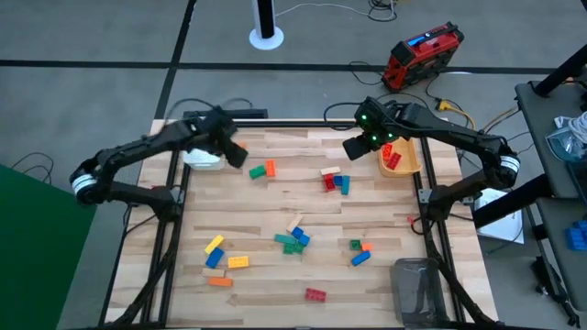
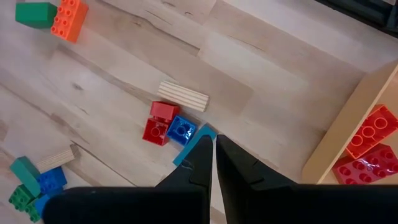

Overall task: Sort blocks by size
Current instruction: Put the top big orange block into the white bin

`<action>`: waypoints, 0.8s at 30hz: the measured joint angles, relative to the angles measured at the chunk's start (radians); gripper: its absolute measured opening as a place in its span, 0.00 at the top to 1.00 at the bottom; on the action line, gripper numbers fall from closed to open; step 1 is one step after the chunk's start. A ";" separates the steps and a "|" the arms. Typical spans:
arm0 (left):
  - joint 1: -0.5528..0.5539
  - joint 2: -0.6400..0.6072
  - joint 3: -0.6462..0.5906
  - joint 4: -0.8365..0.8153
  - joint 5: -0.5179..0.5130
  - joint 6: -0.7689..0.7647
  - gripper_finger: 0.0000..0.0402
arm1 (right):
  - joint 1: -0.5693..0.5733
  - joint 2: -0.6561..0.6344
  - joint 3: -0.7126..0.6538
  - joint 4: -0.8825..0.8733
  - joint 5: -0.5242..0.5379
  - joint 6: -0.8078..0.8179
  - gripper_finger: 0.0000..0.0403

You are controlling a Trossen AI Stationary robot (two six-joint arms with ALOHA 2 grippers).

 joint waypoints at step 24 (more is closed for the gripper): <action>0.342 -0.004 0.009 -0.146 -0.088 -0.123 0.72 | 0.000 0.000 0.000 0.020 0.000 0.000 0.97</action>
